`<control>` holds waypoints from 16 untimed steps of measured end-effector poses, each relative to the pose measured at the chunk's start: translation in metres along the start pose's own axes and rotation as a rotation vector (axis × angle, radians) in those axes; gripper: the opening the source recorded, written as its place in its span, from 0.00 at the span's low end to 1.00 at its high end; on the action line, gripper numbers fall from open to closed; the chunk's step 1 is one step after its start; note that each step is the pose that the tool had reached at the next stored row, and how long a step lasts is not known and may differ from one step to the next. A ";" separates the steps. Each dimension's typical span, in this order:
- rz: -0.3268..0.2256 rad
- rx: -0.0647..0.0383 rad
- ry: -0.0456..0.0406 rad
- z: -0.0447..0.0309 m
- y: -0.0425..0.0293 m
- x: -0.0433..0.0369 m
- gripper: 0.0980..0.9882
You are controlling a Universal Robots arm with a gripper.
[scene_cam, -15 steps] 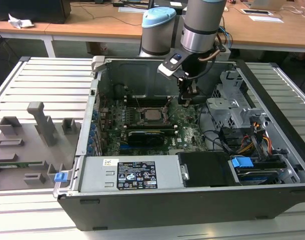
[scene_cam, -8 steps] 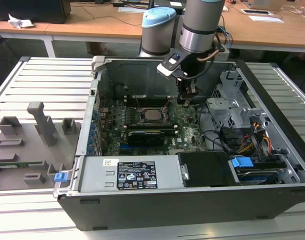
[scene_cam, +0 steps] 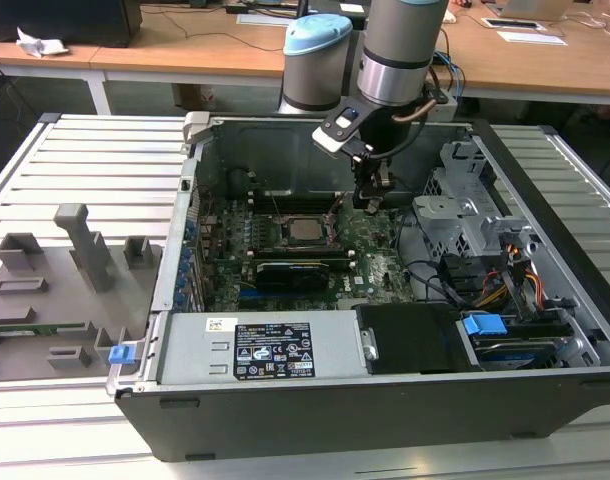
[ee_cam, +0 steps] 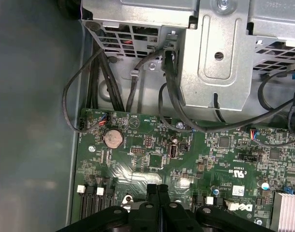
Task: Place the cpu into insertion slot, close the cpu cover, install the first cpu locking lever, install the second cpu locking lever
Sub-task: 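Close the cpu cover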
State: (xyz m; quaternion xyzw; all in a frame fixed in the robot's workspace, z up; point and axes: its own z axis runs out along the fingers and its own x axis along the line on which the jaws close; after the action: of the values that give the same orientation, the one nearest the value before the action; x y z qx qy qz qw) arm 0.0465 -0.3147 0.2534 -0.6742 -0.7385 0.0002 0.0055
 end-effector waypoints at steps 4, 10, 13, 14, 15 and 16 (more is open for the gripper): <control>0.000 0.000 0.0000 0.0000 -0.0009 0.0001 0.01; 0.000 0.000 0.0000 0.0000 -0.0020 0.0002 0.01; 0.000 0.000 0.0000 0.0000 -0.0025 0.0002 0.01; 0.000 0.000 0.0000 0.0000 -0.0026 0.0002 0.01; 0.000 0.000 0.0000 0.0000 -0.0028 0.0003 0.01; 0.000 0.000 0.0000 0.0000 -0.0030 0.0003 0.01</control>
State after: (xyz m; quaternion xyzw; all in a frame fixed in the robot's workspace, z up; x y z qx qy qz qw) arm 0.0435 -0.3147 0.2534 -0.6742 -0.7385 0.0002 0.0055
